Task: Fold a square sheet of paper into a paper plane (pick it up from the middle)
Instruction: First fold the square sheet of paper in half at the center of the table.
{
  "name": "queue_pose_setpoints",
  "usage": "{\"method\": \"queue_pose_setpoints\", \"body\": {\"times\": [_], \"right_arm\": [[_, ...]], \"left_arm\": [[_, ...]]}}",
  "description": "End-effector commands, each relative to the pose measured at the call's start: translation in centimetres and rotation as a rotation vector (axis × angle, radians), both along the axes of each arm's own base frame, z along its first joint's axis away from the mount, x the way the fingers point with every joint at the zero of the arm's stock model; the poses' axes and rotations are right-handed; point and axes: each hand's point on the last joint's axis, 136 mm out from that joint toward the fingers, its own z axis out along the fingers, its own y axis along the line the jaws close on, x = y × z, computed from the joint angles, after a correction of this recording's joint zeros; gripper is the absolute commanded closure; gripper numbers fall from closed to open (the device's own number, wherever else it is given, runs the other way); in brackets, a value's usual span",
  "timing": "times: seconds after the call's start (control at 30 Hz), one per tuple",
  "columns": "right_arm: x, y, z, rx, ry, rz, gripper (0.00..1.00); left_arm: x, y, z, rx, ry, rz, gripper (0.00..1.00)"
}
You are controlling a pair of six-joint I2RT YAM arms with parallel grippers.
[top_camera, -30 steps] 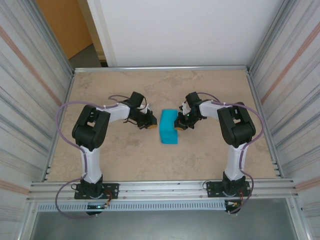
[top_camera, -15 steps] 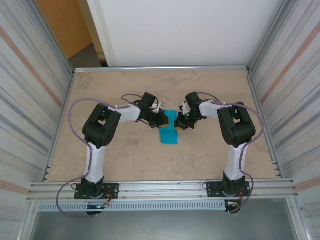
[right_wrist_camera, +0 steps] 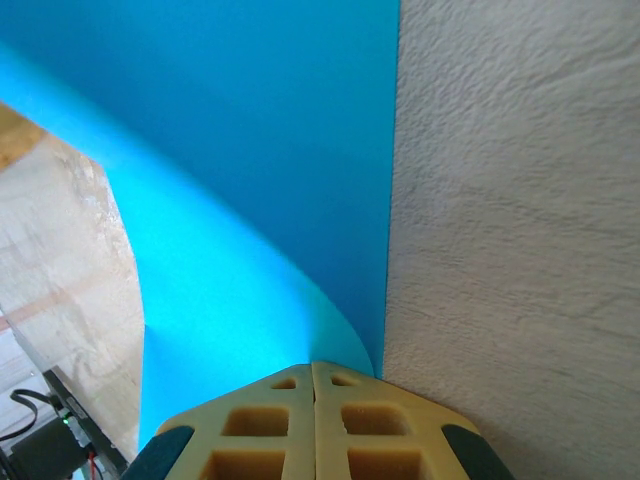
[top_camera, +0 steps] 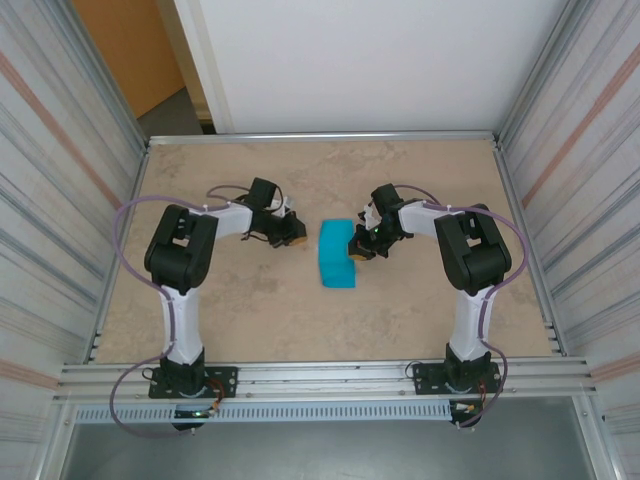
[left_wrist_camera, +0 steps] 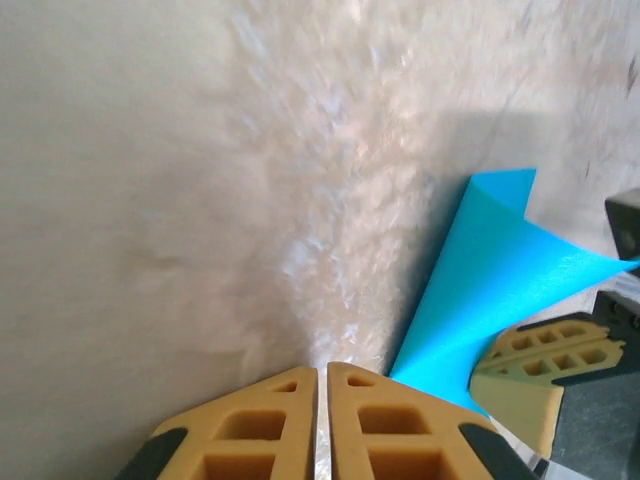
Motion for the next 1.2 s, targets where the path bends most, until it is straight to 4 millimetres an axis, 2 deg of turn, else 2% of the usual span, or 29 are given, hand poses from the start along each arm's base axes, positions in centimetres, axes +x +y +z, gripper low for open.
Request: {"method": "queue_pose_setpoints", "body": {"times": [0.0,0.1,0.23,0.3,0.33,0.37,0.57,0.7,0.87,1.03,1.17], "right_arm": [[-7.2,-8.0,-9.3,-0.421,0.247,0.001,0.94],[-7.2,-7.9,-9.3,-0.416,0.248,-0.002,0.94],[-7.1,-7.9,-9.4,-0.414,0.251,-0.007,0.94],[-7.2,-7.9,-9.4,-0.413,0.254,-0.011,0.94],[-7.2,-7.9,-9.4,-0.411,0.253,-0.012,0.94],[-7.2,-7.9,-9.4,-0.410,0.253,-0.013,0.94],[-7.4,-8.0,-9.3,-0.410,0.254,-0.017,0.94],[-7.3,-8.1,-9.4,-0.411,0.255,-0.022,0.94],[-7.3,-8.3,-9.4,-0.424,0.251,-0.022,0.94],[-7.2,-8.3,-9.4,-0.428,0.251,-0.026,0.94],[-7.1,-8.2,-9.3,-0.423,0.250,-0.023,0.95]], "left_arm": [[-0.9,-3.0,4.2,-0.055,-0.096,-0.070,0.88],[-1.4,-5.8,4.8,-0.097,-0.110,-0.109,0.88],[-2.3,-9.2,2.9,-0.104,-0.066,-0.127,0.89],[-2.4,-10.1,2.4,-0.107,-0.053,-0.129,0.89],[-2.4,-10.3,1.1,-0.095,-0.026,-0.125,0.90],[-2.3,-10.3,0.7,-0.090,-0.023,-0.120,0.90],[-1.2,-8.0,-1.3,-0.034,-0.008,-0.073,0.89],[-0.4,-5.7,-2.8,0.001,0.009,-0.047,0.89],[1.8,-2.5,-4.1,0.018,0.026,-0.007,0.89],[4.4,-0.9,-2.8,0.029,-0.013,-0.002,0.88],[5.6,-1.5,-1.2,0.000,-0.038,-0.032,0.88]]}}
